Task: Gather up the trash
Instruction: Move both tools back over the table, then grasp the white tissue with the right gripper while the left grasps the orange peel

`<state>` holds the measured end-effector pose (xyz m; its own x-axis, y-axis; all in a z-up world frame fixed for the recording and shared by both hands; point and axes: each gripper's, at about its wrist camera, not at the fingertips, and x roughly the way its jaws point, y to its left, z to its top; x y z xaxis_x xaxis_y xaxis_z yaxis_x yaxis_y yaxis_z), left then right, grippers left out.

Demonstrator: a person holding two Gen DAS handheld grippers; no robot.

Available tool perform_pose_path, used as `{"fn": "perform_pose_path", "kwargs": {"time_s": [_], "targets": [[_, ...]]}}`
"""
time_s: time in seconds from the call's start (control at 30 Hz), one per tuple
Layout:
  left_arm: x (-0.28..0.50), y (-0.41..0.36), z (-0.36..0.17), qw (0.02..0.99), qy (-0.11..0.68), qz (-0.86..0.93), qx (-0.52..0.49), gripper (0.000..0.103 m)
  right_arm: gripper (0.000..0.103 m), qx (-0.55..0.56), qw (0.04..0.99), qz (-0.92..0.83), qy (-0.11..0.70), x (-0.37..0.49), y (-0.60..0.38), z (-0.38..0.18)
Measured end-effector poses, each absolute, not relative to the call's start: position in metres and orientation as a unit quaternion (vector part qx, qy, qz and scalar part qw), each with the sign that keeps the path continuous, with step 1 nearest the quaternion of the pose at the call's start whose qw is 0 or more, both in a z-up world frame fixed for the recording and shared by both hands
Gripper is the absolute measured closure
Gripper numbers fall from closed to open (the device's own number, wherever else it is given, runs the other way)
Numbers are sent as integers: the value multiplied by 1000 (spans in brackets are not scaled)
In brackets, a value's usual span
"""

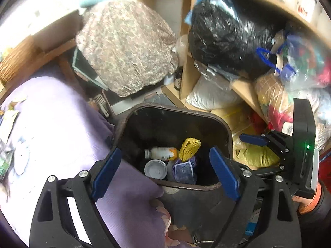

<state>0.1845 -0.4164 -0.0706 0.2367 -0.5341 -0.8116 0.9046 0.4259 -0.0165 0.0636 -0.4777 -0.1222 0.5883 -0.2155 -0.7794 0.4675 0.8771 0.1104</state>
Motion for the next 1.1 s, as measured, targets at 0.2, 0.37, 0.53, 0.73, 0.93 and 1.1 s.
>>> {"fn": "perform_pose_path", "kwargs": {"time_s": [0.2, 0.37, 0.53, 0.73, 0.93, 1.1], "targets": [[197, -351, -45, 777, 380, -465, 190, 12, 30, 121, 904, -152, 382, 86, -441, -80], [219, -270, -31, 814, 376, -417, 147, 11, 29, 77, 927, -73, 360, 124, -388, -45], [252, -181, -31, 851, 385, -335, 121, 11, 29, 54, 931, 15, 360, 166, -335, -30], [280, -83, -32, 880, 394, -249, 90, 11, 29, 44, 918, 106, 380, 205, -275, -19], [304, 4, -34, 900, 399, -167, 61, 11, 29, 22, 903, 158, 399, 253, -219, -7], [321, 55, -40, 909, 399, -111, 52, 11, 40, 35, 896, 139, 421, 304, -197, -13]]}}
